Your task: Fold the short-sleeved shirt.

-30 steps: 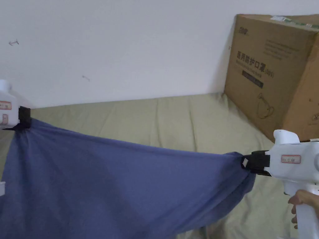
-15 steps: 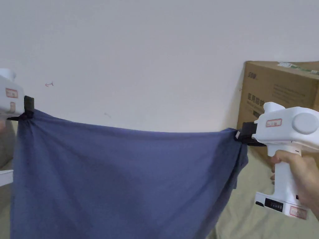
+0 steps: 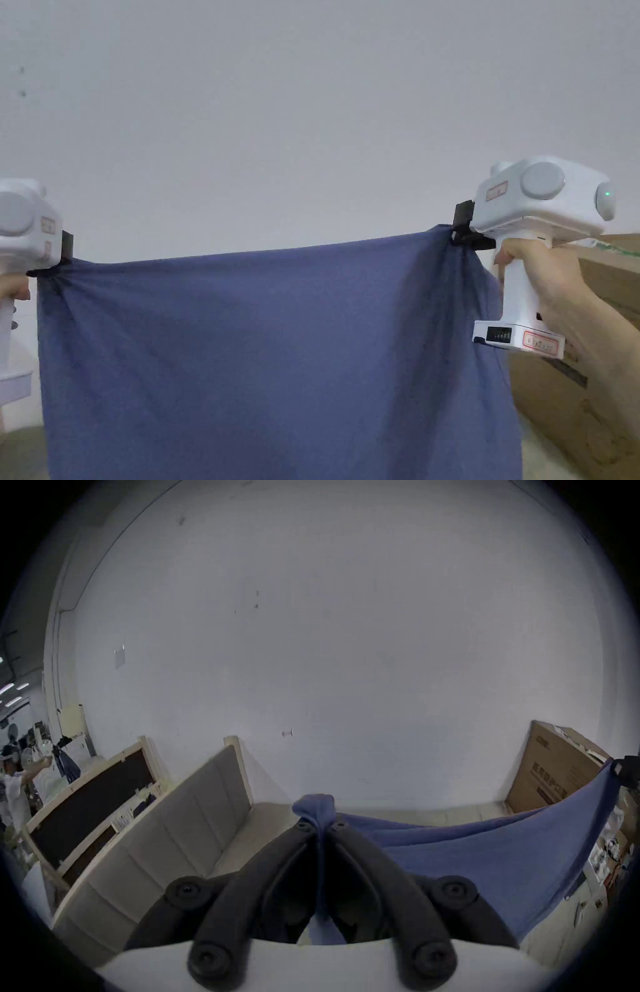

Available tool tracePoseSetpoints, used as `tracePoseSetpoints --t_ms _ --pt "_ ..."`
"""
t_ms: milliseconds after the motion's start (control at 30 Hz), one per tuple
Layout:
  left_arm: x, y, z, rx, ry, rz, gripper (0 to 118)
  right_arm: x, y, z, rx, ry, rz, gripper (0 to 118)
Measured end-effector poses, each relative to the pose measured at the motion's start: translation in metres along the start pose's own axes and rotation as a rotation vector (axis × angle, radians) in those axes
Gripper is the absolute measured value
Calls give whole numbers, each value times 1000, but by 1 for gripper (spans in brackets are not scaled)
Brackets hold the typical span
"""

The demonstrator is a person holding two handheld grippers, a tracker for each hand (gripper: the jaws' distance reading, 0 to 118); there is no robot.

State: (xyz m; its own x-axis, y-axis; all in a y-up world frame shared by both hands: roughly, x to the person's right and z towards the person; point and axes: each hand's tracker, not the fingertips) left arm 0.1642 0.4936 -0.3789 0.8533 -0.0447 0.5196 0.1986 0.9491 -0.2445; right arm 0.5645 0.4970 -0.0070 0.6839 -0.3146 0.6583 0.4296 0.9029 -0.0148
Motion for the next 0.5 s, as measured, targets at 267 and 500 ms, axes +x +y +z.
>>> tracePoseSetpoints --t_ms 267,500 --pt "21 16 -36 89 40 -39 1 -8 20 -36 69 -20 47 6" --pt "40 -73 -105 -9 51 -85 1 24 -60 -108 -104 -95 47 6"
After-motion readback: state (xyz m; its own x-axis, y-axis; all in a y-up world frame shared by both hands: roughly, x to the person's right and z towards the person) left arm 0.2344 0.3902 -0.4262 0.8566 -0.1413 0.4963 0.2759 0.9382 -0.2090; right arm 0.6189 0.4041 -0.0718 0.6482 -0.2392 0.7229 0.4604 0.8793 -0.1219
